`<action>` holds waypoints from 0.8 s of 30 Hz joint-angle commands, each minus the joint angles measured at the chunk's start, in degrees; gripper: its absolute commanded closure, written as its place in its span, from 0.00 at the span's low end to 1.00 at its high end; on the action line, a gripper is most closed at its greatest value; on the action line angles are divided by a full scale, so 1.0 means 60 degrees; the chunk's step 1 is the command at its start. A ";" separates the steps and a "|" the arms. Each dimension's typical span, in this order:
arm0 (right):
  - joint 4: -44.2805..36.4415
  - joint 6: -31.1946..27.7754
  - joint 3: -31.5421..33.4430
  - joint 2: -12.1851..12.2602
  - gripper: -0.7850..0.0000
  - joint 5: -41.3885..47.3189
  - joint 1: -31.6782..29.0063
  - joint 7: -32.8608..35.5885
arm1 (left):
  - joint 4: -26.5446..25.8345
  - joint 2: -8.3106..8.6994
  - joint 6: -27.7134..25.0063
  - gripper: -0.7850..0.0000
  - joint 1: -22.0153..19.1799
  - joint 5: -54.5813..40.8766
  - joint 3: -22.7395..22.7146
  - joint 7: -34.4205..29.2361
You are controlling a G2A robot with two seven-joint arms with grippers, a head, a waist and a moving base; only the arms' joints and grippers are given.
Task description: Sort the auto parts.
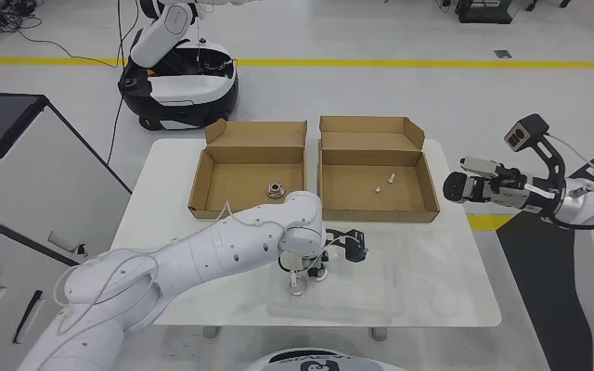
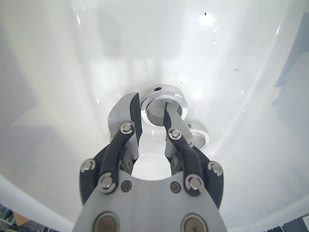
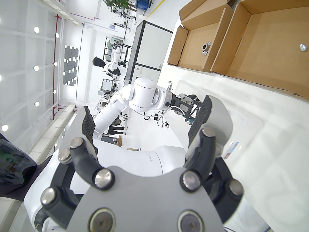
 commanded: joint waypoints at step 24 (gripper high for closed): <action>0.0000 0.0000 0.0000 0.0000 0.00 0.0000 0.0000 0.0000 | -0.2660 0.0174 0.0830 1.00 -0.1031 -0.0711 -0.1428 -0.0822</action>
